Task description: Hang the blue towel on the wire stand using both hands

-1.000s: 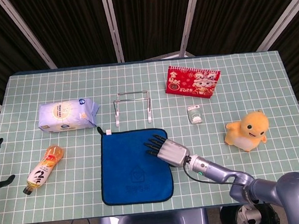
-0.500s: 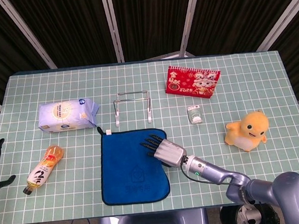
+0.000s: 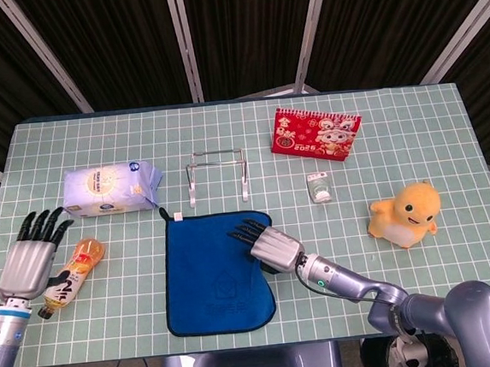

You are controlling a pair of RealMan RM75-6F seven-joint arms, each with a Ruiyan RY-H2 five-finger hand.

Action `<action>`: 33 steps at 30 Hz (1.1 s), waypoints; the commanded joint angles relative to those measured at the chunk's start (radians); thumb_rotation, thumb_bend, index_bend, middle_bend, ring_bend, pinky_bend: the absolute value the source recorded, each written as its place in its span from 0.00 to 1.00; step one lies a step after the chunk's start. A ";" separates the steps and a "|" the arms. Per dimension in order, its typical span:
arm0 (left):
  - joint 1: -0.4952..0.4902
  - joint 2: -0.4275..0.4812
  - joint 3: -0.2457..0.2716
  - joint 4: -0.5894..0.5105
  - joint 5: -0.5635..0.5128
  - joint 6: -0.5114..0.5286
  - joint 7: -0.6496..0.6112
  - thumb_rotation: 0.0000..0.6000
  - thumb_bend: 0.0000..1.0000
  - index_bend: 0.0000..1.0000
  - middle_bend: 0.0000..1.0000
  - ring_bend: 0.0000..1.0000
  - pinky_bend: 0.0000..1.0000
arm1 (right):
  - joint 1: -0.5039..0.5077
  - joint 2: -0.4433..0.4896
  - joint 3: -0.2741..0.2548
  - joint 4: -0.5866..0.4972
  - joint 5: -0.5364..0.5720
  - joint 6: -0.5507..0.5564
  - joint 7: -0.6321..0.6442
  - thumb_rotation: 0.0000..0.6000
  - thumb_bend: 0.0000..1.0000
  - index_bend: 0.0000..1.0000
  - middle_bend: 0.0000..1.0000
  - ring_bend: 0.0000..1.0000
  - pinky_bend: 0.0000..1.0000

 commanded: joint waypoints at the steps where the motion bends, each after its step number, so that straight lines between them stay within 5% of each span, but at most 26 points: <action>1: -0.082 -0.066 0.016 0.102 0.105 -0.068 -0.095 1.00 0.10 0.28 0.00 0.00 0.00 | 0.003 0.003 0.002 -0.003 0.003 -0.001 -0.003 1.00 0.55 0.62 0.05 0.00 0.00; 11: -0.218 -0.242 0.093 0.364 0.320 -0.100 -0.359 1.00 0.15 0.42 0.00 0.00 0.00 | 0.008 0.026 0.012 -0.037 0.031 -0.013 -0.032 1.00 0.55 0.62 0.05 0.00 0.00; 17: -0.254 -0.356 0.115 0.483 0.334 -0.099 -0.498 1.00 0.18 0.46 0.00 0.00 0.00 | 0.009 0.033 0.015 -0.054 0.045 -0.019 -0.042 1.00 0.55 0.62 0.05 0.00 0.00; 33: -0.304 -0.450 0.156 0.569 0.340 -0.123 -0.493 1.00 0.18 0.47 0.00 0.00 0.00 | 0.016 0.037 0.019 -0.072 0.063 -0.030 -0.057 1.00 0.55 0.62 0.05 0.00 0.00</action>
